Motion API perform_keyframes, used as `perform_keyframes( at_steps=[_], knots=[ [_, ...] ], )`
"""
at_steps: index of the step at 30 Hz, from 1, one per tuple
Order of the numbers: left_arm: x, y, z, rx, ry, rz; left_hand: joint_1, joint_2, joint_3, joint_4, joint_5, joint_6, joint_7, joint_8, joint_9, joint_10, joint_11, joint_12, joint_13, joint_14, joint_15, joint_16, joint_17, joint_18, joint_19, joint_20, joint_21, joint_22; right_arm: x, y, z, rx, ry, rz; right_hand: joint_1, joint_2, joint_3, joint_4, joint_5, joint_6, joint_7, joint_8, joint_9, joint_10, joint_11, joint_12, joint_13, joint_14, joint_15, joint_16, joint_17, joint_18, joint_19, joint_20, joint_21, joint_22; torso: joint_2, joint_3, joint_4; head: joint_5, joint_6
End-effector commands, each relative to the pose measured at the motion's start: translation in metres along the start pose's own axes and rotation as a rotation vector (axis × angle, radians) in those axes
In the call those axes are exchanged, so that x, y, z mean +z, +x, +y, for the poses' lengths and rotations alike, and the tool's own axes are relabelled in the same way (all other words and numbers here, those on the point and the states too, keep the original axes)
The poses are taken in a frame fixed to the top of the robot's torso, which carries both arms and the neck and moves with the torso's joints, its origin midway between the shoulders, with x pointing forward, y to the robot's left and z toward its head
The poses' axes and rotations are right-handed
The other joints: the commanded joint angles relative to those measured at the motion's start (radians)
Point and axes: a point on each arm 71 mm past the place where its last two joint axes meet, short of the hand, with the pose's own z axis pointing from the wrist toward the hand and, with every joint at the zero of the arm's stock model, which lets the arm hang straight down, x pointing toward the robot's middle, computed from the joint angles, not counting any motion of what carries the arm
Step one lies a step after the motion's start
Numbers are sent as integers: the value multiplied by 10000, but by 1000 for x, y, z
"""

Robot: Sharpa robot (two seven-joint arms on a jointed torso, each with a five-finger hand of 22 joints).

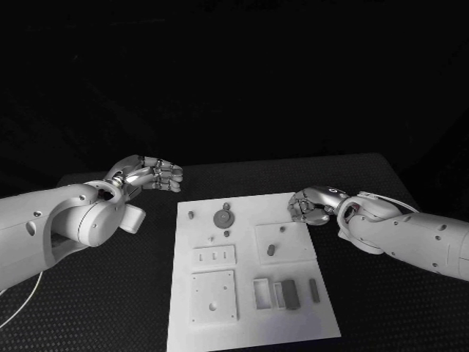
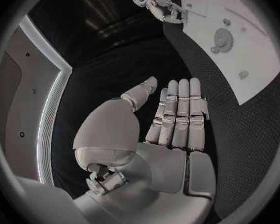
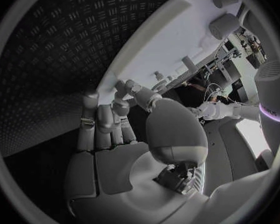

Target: Assemble the parts on the task board

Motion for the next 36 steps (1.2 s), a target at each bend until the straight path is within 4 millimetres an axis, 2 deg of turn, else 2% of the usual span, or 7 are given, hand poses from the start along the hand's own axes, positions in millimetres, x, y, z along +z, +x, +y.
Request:
perform_keyframes(
  at_steps=[1, 11, 18, 24, 32, 35, 36],
  knots=[
    [0, 2, -2, -19, 122, 161, -12, -37, -2, -8, 5, -87, 13, -41, 12, -37, 7, -55, 18, -66, 34, -38, 16, 40, -80, 16, -55, 12, 0, 3, 0, -178, 25, 99, -13, 106, 2, -88, 41, 2374, -103, 59, 35, -128, -195, 44, 15, 101, -8, 71, 54, 39, 22, -44, 40, 174, 1, 3, -4, 15, -19],
    [0, 2, -2, -20, 119, 160, -11, -37, -1, -7, 5, -89, 14, -43, 14, -38, 8, -60, 23, -65, 35, -44, 22, 41, -81, 18, -58, 15, 1, 1, 3, -224, 14, -316, -64, 323, 61, -214, 42, 2501, -158, 145, 202, -66, -252, 199, 162, 415, -95, 147, 500, 39, 115, -114, 118, 181, 0, 8, -12, 6, -33],
    [0, 2, -1, -6, 51, 216, -23, 6, 4, 21, 5, -57, 3, -26, 28, -11, -1, -56, 41, -42, 31, -48, 43, 45, -67, 18, -56, 27, 1, 0, 8, -209, -113, -563, -52, 405, 99, -272, 41, 2499, -159, 145, 242, -65, -255, 217, 192, 468, -115, 163, 587, 39, 132, -134, 141, 184, -4, 10, -8, 6, -22],
    [0, 3, 0, 41, -36, 331, -123, 101, -15, 135, 5, 133, -84, 66, 84, 100, -53, -33, 104, 75, -19, -33, 122, 56, -3, -13, -35, 74, -1, -1, 12, -237, -229, -610, -56, 428, 102, -304, 41, 2504, -161, 148, 261, -56, -257, 221, 200, 501, -122, 169, 636, 39, 141, -142, 155, 187, -8, -1, -9, -8, -4],
    [1, 6, 3, 275, -574, 639, -415, 175, -95, 377, 4, 372, -194, 135, 121, 225, -114, -36, 182, 206, -73, -44, 232, 43, 72, -69, -21, 140, 4, -19, 30, -304, -559, -879, -74, 428, 97, -345, 42, 2522, -169, 157, 287, -33, -265, 226, 207, 530, -132, 178, 670, 39, 154, -152, 174, 190, -19, -20, -17, -2, 114],
    [2, 9, 6, 615, -1040, 772, -686, 112, -195, 571, 1, 393, -197, 114, 112, 237, -116, -59, 199, 227, -68, -66, 265, 37, 80, -75, -28, 159, 8, -30, 43, -328, -680, -1019, -78, 427, 96, -353, 42, 2525, -171, 158, 293, -27, -267, 227, 208, 532, -134, 180, 669, 39, 158, -155, 178, 190, -31, -18, -27, 41, 195],
    [4, 12, 7, 754, -1224, 797, -938, 40, -293, 741, -5, 390, -188, 94, 103, 228, -107, -81, 204, 229, -53, -85, 279, 32, 78, -69, -36, 167, 9, -33, 49, -362, -728, -1022, -78, 428, 98, -356, 42, 2526, -172, 158, 295, -25, -268, 227, 209, 535, -135, 180, 674, 39, 160, -156, 179, 189, -36, -13, -30, 64, 236]
  ],
)
